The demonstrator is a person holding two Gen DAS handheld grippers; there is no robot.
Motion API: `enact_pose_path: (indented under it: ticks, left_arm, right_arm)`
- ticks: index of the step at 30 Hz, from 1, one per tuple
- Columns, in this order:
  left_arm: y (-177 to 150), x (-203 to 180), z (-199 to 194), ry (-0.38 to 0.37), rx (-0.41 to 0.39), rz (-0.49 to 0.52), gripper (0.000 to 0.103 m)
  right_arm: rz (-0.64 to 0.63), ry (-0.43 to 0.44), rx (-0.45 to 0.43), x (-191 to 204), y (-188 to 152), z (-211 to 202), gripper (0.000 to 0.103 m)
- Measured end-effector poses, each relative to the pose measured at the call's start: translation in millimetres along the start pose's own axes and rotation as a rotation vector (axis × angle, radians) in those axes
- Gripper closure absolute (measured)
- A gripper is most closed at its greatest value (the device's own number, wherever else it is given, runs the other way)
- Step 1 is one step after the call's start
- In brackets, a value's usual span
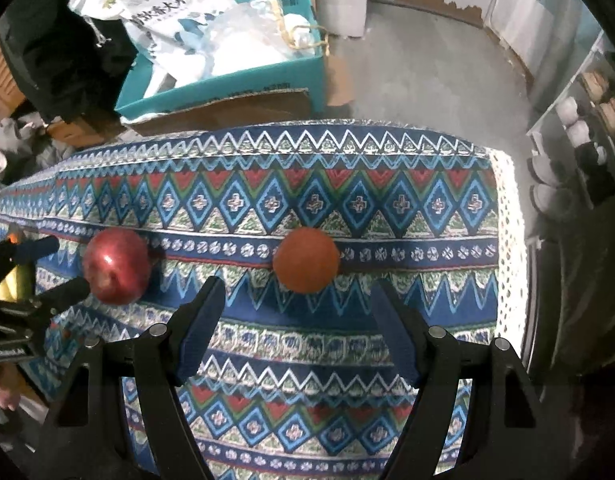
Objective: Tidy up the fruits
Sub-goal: 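Grasp the red apple with the left tool while the right tool grasps the tangerine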
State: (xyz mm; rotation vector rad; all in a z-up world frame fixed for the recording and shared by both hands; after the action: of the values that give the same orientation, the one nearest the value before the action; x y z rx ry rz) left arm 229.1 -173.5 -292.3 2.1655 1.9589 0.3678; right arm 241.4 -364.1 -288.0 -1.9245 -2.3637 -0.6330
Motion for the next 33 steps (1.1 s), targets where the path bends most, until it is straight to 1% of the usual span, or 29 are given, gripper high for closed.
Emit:
enact_pose_path:
  ticks: [7, 13, 19, 20, 21, 22, 27, 28, 30, 33]
  left_arm:
    - [0.2, -12.7, 29.9, 0.024, 0.036, 0.013, 0.016]
    - [-3.6, -14.8, 48.3, 0.023, 0.069, 0.008, 0.016]
    - [-2.4, -13.9, 57.2, -0.023, 0.072, -0.020, 0.017]
    - [-2.3, -14.2, 57.9, -0.037, 0.071, -0.025, 0.018]
    - [-2.3, -15.5, 58.4, -0.059, 0.071, -0.028, 0.023]
    - [-2.9, -17.5, 58.3, -0.080, 0.073, -0.032, 0.028]
    - [-3.9, -21.0, 57.4, -0.072, 0.049, -0.005, 0.028]
    - [-4.2, -21.4, 57.1, -0.073, 0.046, -0.004, 0.028]
    - [-4.5, -20.6, 56.0, -0.068, 0.039, 0.000, 0.028]
    - [-6.6, -19.2, 54.9, -0.058, 0.032, 0.005, 0.028]
  right_arm:
    - [0.030, 0.000, 0.023, -9.9, 6.6, 27.2, 0.027]
    - [0.035, -0.012, 0.043, -15.2, 7.4, 42.8, 0.027]
    - [0.039, -0.012, 0.057, -18.6, 8.1, 57.5, 0.028]
    - [0.037, -0.013, 0.059, -18.7, 8.0, 59.8, 0.028]
    - [0.036, -0.016, 0.062, -19.4, 7.6, 60.9, 0.028]
    - [0.036, -0.021, 0.066, -19.9, 7.4, 63.6, 0.029]
    - [0.035, -0.020, 0.076, -21.0, 6.2, 69.5, 0.043]
    - [0.022, -0.029, 0.073, -20.7, 6.5, 69.1, 0.048]
    - [0.015, -0.018, 0.068, -17.1, 7.0, 68.5, 0.054]
    - [-0.022, -0.055, 0.070, -12.9, 4.7, 68.7, 0.055]
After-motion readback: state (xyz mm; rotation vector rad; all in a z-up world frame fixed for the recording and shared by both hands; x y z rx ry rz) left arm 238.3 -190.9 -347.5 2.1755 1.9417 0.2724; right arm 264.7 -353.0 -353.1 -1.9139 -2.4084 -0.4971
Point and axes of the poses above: each gripper's, at about its wrist camera, not at the fingertips, and z roughly the way its jaws point, x to its left, y to its top, the point moved 10 cm from there along z, roughly the way its jaws point, and after that the axes turned 10 degrees about y, right-handed, at the moved point
